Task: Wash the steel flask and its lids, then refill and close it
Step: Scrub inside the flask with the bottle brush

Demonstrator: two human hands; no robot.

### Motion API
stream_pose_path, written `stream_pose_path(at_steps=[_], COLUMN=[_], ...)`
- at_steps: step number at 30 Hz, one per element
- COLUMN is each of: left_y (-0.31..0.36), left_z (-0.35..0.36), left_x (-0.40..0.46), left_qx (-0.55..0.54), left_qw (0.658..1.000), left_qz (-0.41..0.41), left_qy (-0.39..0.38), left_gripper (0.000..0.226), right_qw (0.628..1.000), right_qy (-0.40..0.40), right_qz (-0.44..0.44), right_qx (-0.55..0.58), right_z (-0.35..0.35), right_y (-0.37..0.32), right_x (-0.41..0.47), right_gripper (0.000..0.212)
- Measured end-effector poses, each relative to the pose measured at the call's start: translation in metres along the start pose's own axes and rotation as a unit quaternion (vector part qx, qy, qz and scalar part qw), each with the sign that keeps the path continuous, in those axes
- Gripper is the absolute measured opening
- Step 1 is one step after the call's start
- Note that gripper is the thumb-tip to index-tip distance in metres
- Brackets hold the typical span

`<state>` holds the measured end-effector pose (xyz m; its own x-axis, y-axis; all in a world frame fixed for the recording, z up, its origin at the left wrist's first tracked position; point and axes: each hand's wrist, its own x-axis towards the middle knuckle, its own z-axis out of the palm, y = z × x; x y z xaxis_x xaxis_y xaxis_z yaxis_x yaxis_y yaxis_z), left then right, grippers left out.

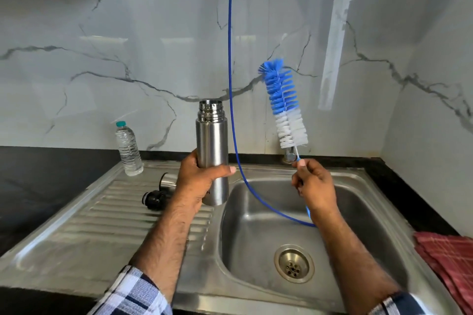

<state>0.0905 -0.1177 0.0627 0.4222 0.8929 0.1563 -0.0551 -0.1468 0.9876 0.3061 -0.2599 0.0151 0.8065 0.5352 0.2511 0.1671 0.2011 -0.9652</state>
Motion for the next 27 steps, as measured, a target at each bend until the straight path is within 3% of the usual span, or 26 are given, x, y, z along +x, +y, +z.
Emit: stream_pose_path(at_steps=[3,9,15,22,27], left_y=[0.002,0.006,0.013,0.018,0.006], left_z=[-0.001,-0.013,-0.045,-0.077,-0.089], left_x=[-0.002,0.000,0.015,0.033,0.041], left_qx=[0.001,-0.013,-0.027,-0.011,-0.063], left_qw=[1.000,1.000,0.998,0.995,0.989], left_qz=[0.004,0.016,0.038,0.068,0.038], left_qy=[0.002,0.006,0.040,0.079,0.127], left_gripper=[0.058,0.060,0.066,0.051,0.061], right_qw=[0.997,0.994,0.975,0.879,0.802], right_qy=[-0.006,0.016,-0.055,-0.082,-0.129], right_qz=[-0.010,-0.040,-0.112,-0.130,-0.172], right_qx=[-0.075,-0.100,-0.182,-0.451,-0.557], right_z=[0.003,0.009,0.049,0.182,0.249], right_y=[-0.004,-0.006,-0.024,-0.027,-0.020], right_x=[-0.002,0.000,-0.006,0.024,0.053], right_gripper=[0.027,0.026,0.017,0.028,0.024])
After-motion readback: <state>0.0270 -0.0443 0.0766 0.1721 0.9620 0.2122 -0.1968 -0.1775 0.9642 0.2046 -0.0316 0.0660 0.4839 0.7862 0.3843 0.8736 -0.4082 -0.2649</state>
